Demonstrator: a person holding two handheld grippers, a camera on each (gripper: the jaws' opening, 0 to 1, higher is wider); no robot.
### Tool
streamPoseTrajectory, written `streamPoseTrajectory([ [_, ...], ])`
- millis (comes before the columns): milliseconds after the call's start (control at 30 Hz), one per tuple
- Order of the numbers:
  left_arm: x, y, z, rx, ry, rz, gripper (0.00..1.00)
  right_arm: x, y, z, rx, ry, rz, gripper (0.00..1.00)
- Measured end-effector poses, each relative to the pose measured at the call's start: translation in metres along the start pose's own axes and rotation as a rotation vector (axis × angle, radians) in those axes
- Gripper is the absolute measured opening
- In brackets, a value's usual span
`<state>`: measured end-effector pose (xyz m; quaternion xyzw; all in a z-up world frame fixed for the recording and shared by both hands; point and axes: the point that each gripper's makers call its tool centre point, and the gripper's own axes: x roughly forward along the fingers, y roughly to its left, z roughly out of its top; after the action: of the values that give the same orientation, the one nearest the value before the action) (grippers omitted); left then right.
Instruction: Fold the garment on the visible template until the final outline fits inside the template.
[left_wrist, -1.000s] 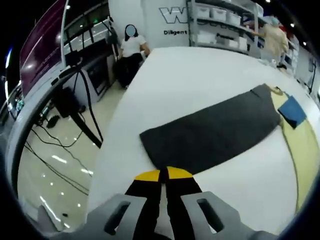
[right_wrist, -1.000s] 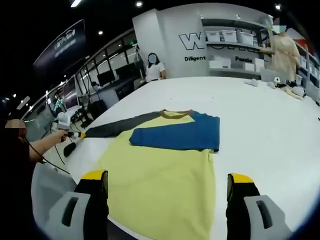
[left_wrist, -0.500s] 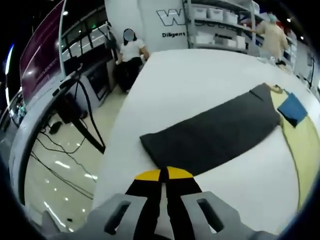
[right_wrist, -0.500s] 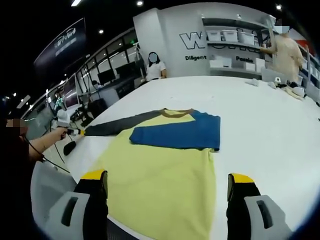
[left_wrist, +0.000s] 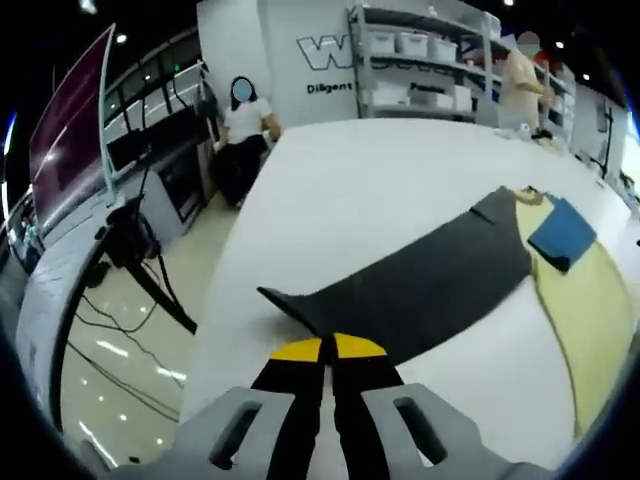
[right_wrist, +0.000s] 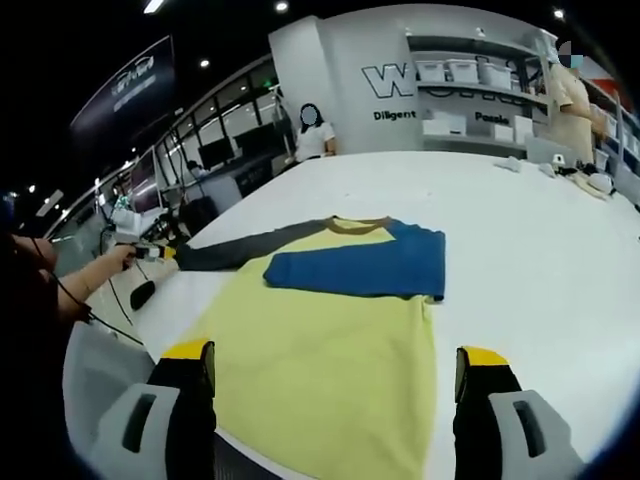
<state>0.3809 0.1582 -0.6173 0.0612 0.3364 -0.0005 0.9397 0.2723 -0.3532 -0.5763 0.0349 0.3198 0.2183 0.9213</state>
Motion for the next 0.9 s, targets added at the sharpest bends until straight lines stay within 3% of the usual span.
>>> streamPoseTrajectory([
  [200, -0.001, -0.018, 0.023, 0.038, -0.038, -0.041, 0.0, -0.002, -0.001, -0.002, -0.006, 0.007, -0.005, 0.99],
  [567, 0.001, -0.06, 0.055, 0.017, -0.089, -0.151, 0.0, -0.002, -0.002, -0.003, -0.004, 0.006, -0.006, 0.99],
  [900, 0.005, -0.101, 0.074, 0.069, -0.106, -0.208, 0.0, -0.002, 0.002, -0.011, -0.006, 0.015, 0.004, 0.99],
])
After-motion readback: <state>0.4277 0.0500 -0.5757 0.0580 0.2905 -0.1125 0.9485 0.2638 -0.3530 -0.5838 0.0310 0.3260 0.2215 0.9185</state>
